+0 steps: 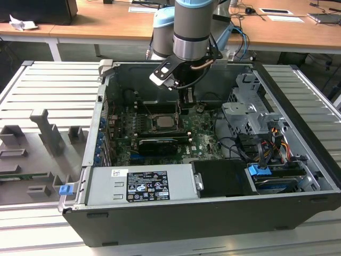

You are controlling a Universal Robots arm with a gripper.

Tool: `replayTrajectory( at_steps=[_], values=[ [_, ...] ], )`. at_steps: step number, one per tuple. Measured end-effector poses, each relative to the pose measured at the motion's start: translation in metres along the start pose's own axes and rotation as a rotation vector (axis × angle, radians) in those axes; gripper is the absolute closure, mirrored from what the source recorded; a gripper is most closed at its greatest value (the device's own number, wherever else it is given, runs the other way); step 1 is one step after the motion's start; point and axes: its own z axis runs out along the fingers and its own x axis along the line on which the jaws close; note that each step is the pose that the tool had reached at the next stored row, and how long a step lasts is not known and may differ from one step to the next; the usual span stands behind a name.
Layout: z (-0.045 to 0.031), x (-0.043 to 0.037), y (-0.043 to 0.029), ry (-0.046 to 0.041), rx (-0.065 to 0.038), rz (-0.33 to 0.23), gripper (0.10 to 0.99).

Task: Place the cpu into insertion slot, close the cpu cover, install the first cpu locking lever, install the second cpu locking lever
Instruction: 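Close the cpu cover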

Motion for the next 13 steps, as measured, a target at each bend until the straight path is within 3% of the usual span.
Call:
replayTrajectory(
  at_steps=[8, 13],
  values=[
    [0.0, 0.0002, -0.0064, 0.0001, 0.0, 0.0, 0.98],
    [-0.0001, 0.001, -0.022, 0.0, 0.0, 0.0, 0.98]
  ],
)
